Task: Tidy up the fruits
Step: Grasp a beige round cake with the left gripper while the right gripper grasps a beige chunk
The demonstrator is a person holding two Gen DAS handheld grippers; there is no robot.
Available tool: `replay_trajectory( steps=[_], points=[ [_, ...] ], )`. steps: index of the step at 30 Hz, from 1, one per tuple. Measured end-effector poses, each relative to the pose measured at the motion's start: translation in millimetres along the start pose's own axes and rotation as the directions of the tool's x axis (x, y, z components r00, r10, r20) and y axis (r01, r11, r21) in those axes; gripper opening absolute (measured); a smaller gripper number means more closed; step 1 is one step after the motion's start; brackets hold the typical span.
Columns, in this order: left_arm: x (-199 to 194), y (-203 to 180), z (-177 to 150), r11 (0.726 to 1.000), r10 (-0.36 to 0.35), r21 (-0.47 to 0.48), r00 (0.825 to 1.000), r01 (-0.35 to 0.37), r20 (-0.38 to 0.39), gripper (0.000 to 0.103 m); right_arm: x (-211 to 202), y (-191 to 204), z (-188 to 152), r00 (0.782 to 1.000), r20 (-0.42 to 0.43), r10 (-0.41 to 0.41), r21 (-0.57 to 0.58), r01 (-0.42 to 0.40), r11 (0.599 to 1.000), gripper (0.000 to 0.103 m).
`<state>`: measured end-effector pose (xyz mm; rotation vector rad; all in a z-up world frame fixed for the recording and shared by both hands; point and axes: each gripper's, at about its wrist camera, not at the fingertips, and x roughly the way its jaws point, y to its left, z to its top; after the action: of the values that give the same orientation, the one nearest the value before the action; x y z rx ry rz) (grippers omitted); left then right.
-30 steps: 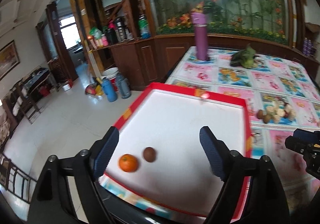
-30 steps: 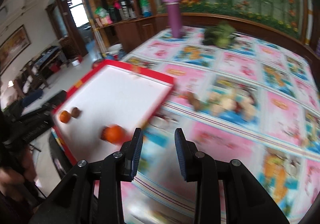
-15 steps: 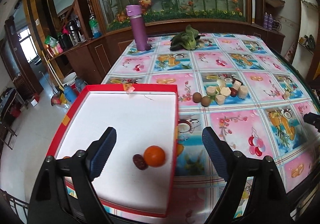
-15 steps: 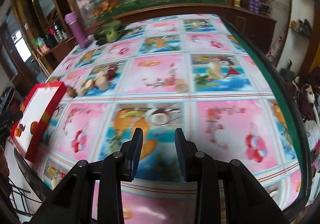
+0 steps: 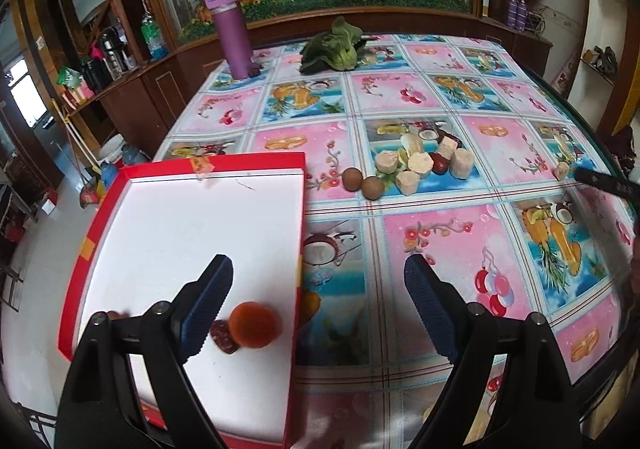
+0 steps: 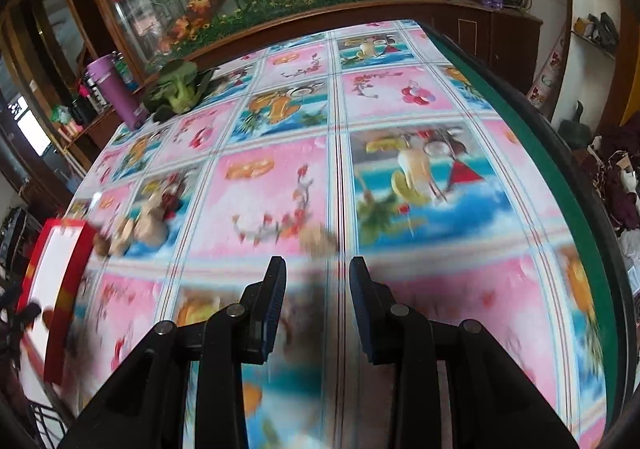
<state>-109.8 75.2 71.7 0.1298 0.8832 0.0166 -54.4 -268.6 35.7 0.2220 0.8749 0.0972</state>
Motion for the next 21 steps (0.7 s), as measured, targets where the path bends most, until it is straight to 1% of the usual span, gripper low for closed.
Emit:
replay_trajectory(
  steps=[3, 5, 7, 10, 12, 15, 17, 18, 19, 20, 21],
  points=[
    [9, -6, 11, 1.000, -0.019, 0.013, 1.000, 0.020, -0.021, 0.088, 16, -3, 10, 1.000, -0.011, 0.012, 0.038, -0.012, 0.999, 0.033],
    [15, -12, 19, 0.999, -0.029, 0.024, 0.999, 0.030, -0.036, 0.088, 22, -4, 10, 1.000, -0.016, 0.014, 0.047, -0.013, 0.999, 0.033],
    [24, -23, 27, 0.997, -0.065, 0.041, 0.996, 0.068, -0.056, 0.088, 29, -6, 7, 0.999, -0.036, 0.013, 0.054, -0.011, 0.998, 0.033],
    [38, -49, 37, 0.991, -0.091, 0.089, 0.993, 0.098, -0.076, 0.088, 26, -7, 7, 1.000, -0.023, 0.015, 0.044, -0.014, 0.999, 0.033],
    [48, -65, 44, 0.985, -0.121, 0.109, 0.988, 0.131, -0.094, 0.088, 27, -7, 6, 1.000, -0.021, 0.017, 0.032, -0.017, 0.999, 0.032],
    [64, -87, 57, 0.974, -0.181, 0.116, 0.976, 0.196, -0.124, 0.088, 28, -5, 7, 1.000, -0.020, 0.018, 0.018, -0.018, 1.000, 0.033],
    [77, -99, 64, 0.971, -0.197, 0.108, 0.970, 0.214, -0.145, 0.088, 30, -3, 7, 0.999, -0.022, 0.025, 0.005, -0.025, 1.000, 0.032],
    [84, -104, 68, 0.970, -0.204, 0.102, 0.967, 0.221, -0.155, 0.088, 30, -2, 7, 0.999, -0.023, 0.027, -0.001, -0.027, 1.000, 0.030],
    [90, -109, 70, 0.969, -0.208, 0.095, 0.964, 0.226, -0.167, 0.086, 31, -1, 8, 0.999, -0.025, 0.030, -0.004, -0.030, 1.000, 0.026],
    [94, -113, 72, 0.968, -0.216, 0.091, 0.961, 0.234, -0.173, 0.083, 31, -1, 7, 0.999, -0.024, 0.031, -0.006, -0.031, 0.999, 0.026],
    [98, -117, 74, 0.965, -0.228, 0.091, 0.957, 0.247, -0.180, 0.074, 31, -1, 7, 0.999, -0.023, 0.029, -0.008, -0.030, 1.000, 0.025]
  ],
)
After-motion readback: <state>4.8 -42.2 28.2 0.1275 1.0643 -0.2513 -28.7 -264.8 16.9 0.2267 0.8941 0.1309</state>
